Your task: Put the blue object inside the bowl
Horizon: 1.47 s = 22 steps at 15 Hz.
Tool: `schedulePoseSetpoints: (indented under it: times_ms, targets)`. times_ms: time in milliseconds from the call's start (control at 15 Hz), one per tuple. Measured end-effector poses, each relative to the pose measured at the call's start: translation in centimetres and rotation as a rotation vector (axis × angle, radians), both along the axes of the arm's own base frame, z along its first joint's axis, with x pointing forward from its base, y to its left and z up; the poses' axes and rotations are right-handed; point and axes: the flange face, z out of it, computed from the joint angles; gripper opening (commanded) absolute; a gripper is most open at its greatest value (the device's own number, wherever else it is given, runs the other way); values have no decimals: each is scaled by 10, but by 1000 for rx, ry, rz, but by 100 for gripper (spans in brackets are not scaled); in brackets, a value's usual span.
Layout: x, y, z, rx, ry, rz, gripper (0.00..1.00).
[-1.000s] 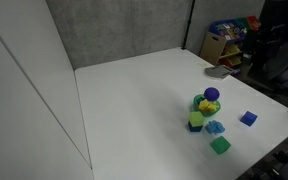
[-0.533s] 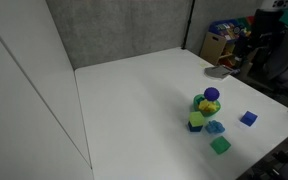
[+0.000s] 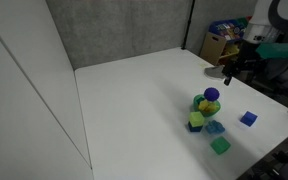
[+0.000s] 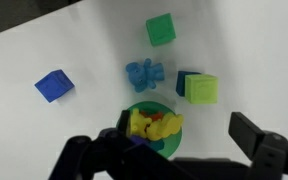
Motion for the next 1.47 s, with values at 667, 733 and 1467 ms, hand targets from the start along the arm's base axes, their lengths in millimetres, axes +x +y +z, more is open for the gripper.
schedulePoseSetpoints:
  times_ms: [667,733,1467]
  targets:
    - [-14,-18,-125,-8,-74,-88,100]
    - [-15,-20,-129,-5,-69,-100,100]
    - [-19,-29,-155,-14,-52,-130,100]
